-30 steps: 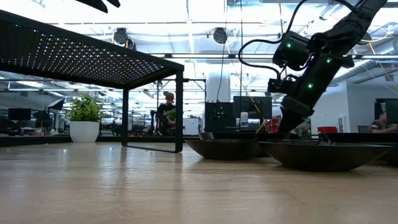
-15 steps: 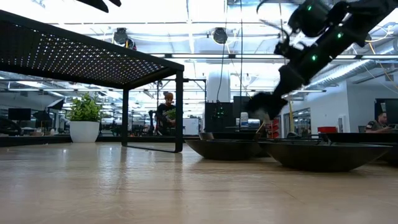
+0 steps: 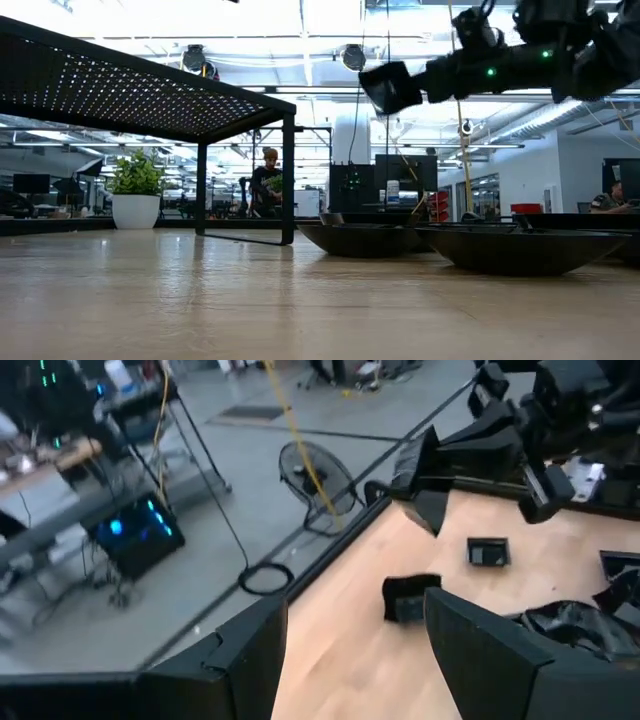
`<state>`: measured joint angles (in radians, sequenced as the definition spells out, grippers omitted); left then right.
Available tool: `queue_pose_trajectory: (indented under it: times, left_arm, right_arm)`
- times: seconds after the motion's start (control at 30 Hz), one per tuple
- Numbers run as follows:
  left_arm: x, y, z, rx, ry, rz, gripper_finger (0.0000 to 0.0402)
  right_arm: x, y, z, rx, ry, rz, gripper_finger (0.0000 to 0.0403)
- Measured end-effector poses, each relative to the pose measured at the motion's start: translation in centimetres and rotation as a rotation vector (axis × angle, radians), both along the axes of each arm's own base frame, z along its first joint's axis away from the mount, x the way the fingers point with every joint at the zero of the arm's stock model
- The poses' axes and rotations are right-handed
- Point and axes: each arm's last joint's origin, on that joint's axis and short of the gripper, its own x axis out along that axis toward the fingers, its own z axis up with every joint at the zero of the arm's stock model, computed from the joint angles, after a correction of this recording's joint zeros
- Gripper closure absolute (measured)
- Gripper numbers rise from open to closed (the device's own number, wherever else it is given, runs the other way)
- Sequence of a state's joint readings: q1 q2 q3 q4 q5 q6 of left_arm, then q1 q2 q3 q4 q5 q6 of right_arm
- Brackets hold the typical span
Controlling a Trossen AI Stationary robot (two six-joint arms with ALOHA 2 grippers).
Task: Pick & Place Mini shaped plates
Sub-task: Put the distorted square plate on the shelf
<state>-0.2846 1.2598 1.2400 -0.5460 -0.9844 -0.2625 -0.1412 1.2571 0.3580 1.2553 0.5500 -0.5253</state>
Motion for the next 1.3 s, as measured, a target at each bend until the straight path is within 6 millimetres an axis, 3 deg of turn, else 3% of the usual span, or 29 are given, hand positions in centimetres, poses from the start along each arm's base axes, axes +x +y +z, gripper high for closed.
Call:
queue_pose_trajectory:
  times: [0.23,0.4,0.6,0.73,1.07,1.3]
  left_arm:
    - [5.3,0.5,-2.3,0.008,-0.061,0.04,0.0162]
    - [9.0,1.2,-4.5,0.023,-0.044,-0.057,0.0163]
    - [11.6,2.3,-6.2,0.117,-0.018,-0.113,0.0163]
    - [12.2,3.6,-5.9,0.145,0.011,-0.087,0.0163]
    - [12.9,4.7,-2.4,0.178,0.174,-0.077,0.0163]
    - [16.3,3.7,-3.4,0.243,0.319,-0.134,0.0163]
  right_arm:
    - [0.7,0.8,-1.1,-0.089,-0.029,0.066,0.0403]
    - [1.0,1.5,-1.3,-0.163,0.004,0.068,0.0403]
    - [1.0,1.8,-1.3,-0.163,0.008,0.082,0.0403]
    - [1.0,1.8,-1.3,-0.157,0.003,0.084,0.0403]
    - [1.1,1.8,-1.3,-0.15,-0.002,0.087,0.0403]
    - [1.1,1.7,-1.4,-0.138,-0.002,0.09,0.0403]
